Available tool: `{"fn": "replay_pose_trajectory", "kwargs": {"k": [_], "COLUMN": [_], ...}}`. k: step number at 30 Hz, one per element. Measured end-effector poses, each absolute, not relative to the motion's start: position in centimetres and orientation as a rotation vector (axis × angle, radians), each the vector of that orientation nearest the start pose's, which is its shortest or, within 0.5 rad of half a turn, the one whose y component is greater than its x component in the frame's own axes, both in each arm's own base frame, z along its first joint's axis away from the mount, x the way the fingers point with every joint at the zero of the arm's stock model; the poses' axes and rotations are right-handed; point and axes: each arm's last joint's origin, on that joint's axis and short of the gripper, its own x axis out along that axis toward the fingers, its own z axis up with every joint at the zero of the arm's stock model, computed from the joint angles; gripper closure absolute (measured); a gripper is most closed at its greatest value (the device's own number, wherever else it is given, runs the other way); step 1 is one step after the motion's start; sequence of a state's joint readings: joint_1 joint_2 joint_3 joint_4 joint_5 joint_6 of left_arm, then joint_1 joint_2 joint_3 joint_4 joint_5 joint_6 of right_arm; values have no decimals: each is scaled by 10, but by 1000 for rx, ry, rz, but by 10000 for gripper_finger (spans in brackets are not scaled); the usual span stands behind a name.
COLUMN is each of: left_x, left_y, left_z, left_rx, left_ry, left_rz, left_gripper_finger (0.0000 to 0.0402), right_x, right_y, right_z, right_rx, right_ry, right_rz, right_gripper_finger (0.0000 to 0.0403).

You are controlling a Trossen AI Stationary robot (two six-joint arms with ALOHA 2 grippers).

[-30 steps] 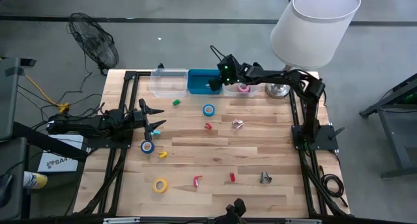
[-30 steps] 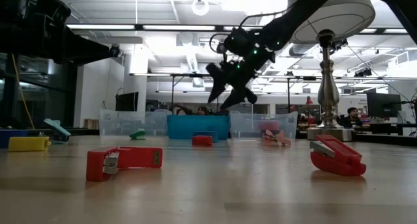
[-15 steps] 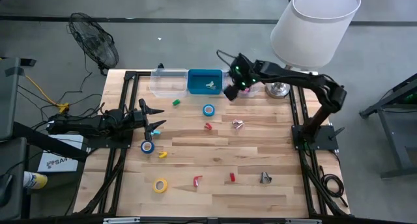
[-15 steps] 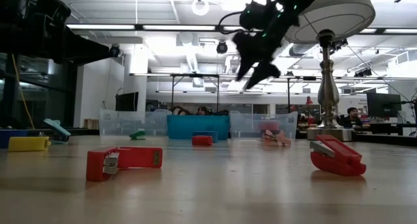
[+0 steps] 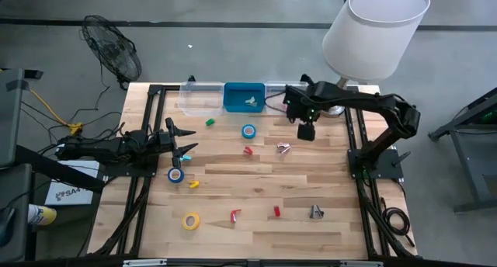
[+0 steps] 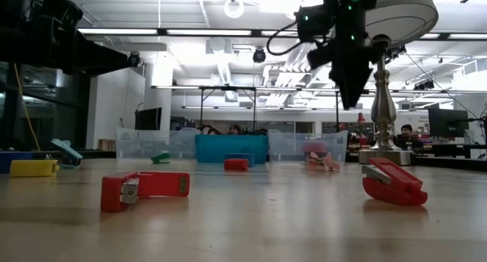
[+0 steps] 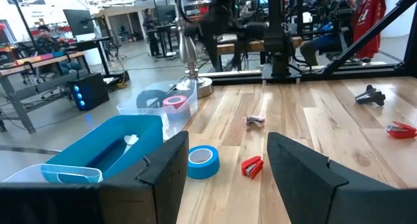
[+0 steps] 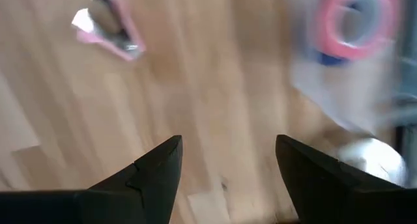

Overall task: Pick and place Stapler, Stapler remover, tape
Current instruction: Put the pink staple remover into the blue bin

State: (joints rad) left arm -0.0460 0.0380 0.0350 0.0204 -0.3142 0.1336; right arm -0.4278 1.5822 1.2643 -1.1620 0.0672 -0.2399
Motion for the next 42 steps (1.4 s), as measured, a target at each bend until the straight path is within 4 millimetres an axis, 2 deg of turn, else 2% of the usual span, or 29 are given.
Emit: {"fn": "replay_pose_trajectory", "kwargs": {"k": [7, 17, 25, 33, 42], "left_x": [97, 97, 97, 97, 97], "left_y": [4, 4, 4, 4, 4], "left_z": [175, 174, 175, 175, 175], "left_rx": [129, 129, 129, 130, 130], "left_ry": [0, 1, 0, 0, 0], "left_rz": [269, 269, 269, 269, 269], "left_gripper_finger": [197, 197, 197, 197, 197], "right_x": [254, 261, 269, 272, 272], "right_y": [-104, -95, -89, -85, -85], "right_z": [204, 172, 162, 161, 161], "right_rx": [-59, -126, -160, -269, -307], "right_ry": [1500, 1341, 1188, 1176, 1168], "right_rz": [-4, 7, 56, 135, 161], "right_gripper_finger": [165, 165, 165, 165, 165]}}
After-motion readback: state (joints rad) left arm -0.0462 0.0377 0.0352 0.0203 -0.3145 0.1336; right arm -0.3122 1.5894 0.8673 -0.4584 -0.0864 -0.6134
